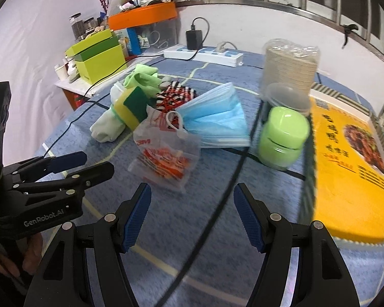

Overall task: Organize soft objects
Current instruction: 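Grasp the white sock with the left tool while the right tool grasps the red-printed plastic bag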

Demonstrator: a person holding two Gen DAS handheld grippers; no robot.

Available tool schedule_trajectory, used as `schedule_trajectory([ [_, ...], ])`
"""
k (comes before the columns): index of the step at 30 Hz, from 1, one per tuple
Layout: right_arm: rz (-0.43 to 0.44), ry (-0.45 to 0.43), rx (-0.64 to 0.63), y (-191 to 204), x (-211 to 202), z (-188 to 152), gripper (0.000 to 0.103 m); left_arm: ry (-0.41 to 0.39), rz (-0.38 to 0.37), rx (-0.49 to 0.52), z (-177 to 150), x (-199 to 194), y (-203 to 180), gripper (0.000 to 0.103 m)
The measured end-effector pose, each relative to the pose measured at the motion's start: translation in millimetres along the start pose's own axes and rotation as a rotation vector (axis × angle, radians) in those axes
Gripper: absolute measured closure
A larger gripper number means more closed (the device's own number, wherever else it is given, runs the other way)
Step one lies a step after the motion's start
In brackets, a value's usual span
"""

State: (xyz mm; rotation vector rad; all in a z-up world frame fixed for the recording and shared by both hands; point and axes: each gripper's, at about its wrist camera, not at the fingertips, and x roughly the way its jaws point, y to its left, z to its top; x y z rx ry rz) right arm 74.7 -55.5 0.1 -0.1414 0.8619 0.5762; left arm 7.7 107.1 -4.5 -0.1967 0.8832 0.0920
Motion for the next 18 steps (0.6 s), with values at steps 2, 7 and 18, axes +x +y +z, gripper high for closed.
schedule_trajectory([
  [2,0.019,0.005,-0.001,2,7,3,0.035,0.0,0.014,-0.01,2,2,6,0.042],
  [7,0.057,0.013,-0.004,10,24,11,0.035,-0.004,0.035,-0.033,8,7,20,0.042],
  [18,0.075,0.066,0.001,13,53,18,0.047,-0.027,0.08,-0.084,27,20,49,0.042],
])
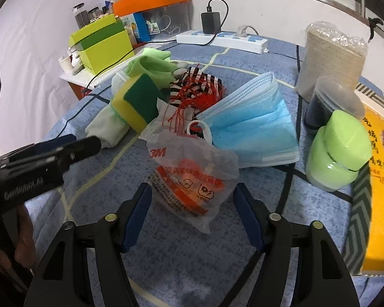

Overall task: Organize soft objects
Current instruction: 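Grasp the white sock with the left tool while the right tool grasps the red-printed plastic bag, then carry the sock to the yellow tray while the right tool drops the bag into it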

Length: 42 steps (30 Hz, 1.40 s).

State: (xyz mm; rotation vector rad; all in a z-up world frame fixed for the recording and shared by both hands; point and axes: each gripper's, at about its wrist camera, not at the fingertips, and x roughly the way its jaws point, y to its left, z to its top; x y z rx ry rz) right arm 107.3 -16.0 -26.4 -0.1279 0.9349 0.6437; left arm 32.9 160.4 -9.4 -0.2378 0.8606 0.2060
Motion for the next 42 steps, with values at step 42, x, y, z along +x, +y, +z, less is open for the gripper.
schedule_trajectory([
  [42,0.037,-0.122,0.028,-5,-71,-26,0.089,-0.021,-0.095,0.092,-6,-27,-33,0.081],
])
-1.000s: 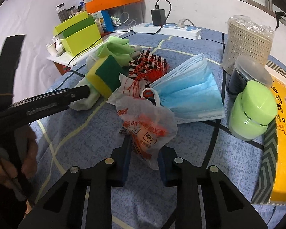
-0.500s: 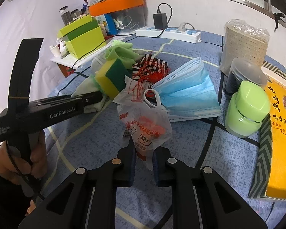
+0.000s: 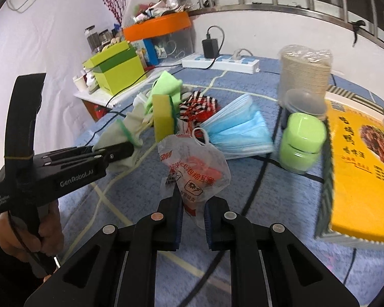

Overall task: Organize soft objects
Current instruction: 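Carry the sock to the yellow tray while the right tool drops the bag into it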

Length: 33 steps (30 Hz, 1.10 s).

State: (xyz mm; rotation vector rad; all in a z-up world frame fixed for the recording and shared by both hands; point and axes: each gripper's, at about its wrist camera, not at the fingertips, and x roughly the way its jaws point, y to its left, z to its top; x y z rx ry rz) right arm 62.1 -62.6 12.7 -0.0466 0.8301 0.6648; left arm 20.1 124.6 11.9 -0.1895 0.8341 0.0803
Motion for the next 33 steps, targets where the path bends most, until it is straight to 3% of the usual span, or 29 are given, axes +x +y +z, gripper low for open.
schedule_trajectory([
  [21,-0.06,-0.117,0.121,-52,-62,-22,0.088,-0.042,-0.078,0.133,-1,-31,-81,0.081],
  [33,-0.127,-0.154,0.195,-87,-84,-33,0.088,-0.038,-0.207,0.203,0,-29,-129,0.081],
])
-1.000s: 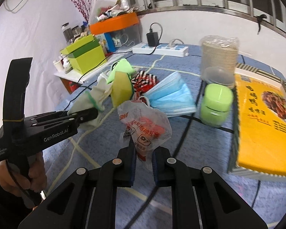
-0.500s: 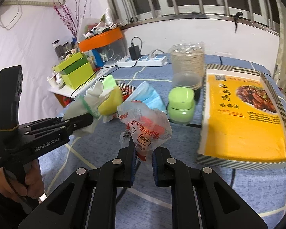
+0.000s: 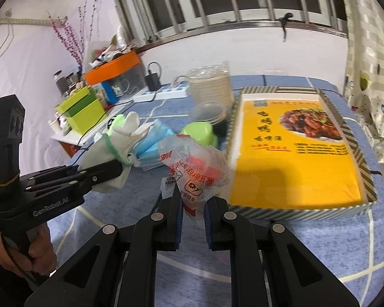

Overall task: Organize soft objects
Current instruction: 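Carry the sock to the yellow tray while the right tool drops the bag into it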

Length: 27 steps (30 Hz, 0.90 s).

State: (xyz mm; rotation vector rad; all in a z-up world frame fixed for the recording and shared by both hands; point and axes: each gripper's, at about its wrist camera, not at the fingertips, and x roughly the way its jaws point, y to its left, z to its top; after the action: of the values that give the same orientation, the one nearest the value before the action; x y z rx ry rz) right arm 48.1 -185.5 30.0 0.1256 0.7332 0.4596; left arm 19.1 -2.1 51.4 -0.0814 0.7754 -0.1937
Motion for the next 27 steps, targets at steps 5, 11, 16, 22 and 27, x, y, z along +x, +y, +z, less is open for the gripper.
schedule_trajectory([
  [5,-0.041,-0.007,0.046,-23,-5,-1,0.088,0.005,-0.06,0.036,6,8,-22,0.081],
  [11,-0.082,-0.011,0.082,-46,-8,-1,0.088,0.021,-0.124,0.07,12,23,-47,0.081],
  [16,-0.11,-0.008,0.107,-64,-4,4,0.088,0.037,-0.16,0.096,19,36,-65,0.081],
  [22,-0.141,0.015,0.13,-85,9,9,0.088,0.068,-0.181,0.131,25,63,-88,0.081],
  [27,-0.179,0.04,0.146,-102,17,13,0.087,0.094,-0.188,0.15,32,87,-102,0.081],
])
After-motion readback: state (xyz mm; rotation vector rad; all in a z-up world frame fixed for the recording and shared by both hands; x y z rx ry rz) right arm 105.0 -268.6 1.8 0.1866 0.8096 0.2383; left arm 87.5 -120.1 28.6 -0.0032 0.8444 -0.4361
